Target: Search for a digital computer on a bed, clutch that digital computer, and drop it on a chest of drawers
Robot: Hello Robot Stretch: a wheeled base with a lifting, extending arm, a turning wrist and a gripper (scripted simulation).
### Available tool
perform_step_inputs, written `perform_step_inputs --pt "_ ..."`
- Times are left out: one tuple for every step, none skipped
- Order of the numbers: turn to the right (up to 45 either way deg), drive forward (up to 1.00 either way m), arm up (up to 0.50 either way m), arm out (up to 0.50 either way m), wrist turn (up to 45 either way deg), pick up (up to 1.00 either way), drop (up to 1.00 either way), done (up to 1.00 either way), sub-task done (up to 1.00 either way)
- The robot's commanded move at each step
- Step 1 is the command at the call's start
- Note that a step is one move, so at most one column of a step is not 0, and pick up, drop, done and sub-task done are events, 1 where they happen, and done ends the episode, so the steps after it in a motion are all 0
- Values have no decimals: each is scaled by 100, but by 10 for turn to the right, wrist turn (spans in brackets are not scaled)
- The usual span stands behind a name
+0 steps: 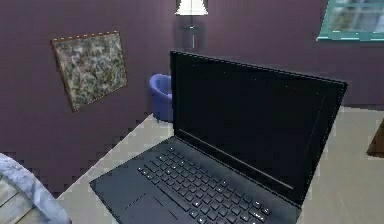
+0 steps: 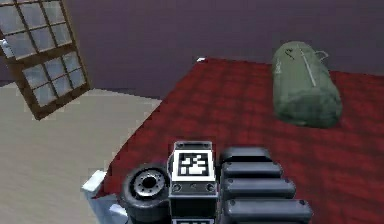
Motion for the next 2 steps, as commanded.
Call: perform_step_inputs --pt "0 75 0 0 0 0 0 0 0" --pt "450 0 0 0 0 0 0 0 0"
